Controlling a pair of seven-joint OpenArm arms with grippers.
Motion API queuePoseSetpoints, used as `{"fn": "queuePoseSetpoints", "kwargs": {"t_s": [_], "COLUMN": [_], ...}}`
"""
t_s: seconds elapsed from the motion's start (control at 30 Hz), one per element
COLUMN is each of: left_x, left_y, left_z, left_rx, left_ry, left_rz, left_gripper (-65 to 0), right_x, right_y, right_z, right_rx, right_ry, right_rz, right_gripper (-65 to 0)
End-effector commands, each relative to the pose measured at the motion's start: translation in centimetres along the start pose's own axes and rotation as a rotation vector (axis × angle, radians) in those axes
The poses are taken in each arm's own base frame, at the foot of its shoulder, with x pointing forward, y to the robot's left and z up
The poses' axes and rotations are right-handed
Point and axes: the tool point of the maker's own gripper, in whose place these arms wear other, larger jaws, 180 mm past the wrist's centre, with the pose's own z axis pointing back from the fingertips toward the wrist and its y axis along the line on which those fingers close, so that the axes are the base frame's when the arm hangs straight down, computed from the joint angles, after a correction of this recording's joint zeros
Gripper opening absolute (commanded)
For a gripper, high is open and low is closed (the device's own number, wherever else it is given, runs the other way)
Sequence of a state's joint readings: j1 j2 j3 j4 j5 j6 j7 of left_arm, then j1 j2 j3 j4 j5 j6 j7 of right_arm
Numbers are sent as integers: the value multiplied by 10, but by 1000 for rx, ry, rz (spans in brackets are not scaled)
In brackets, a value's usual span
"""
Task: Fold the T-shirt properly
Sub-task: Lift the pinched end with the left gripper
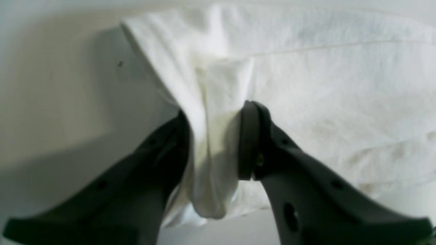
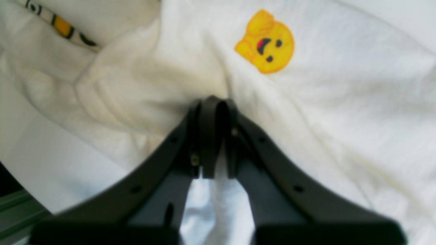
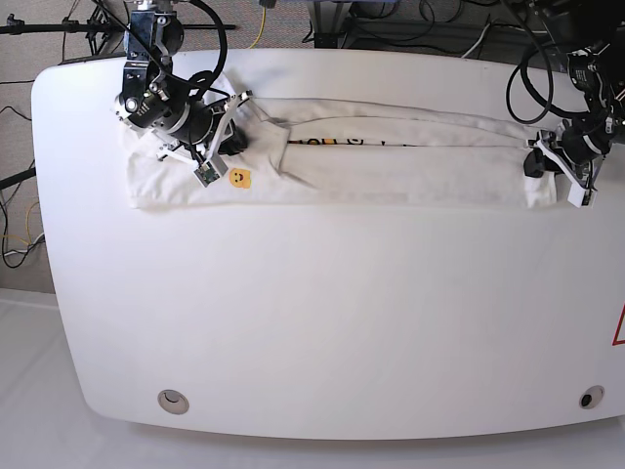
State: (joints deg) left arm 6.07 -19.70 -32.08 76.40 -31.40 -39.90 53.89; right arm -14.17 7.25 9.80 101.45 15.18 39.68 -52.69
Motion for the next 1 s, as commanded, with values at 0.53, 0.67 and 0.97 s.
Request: {"fn": "queuePoseSetpoints", "kwargs": {"t_s": [0.53, 0.67, 0.97], "left_x": [2, 5, 39], "left_y": [-23, -28, -52], "left_z": [-3, -1, 12], "left_rx": [-61, -70, -70], "left_ry": [5, -4, -101], "left_rz": [-43, -53, -155], "left_gripper": [-568, -620, -645], "right_x": [6, 6, 7], "right_y": [-3, -3, -2], "right_z": [3, 2, 2], "right_rx": [-9, -9, -7], "right_ry": [-12, -12, -12], "right_rz": [18, 17, 17], "right_gripper": [-611, -612, -612]}}
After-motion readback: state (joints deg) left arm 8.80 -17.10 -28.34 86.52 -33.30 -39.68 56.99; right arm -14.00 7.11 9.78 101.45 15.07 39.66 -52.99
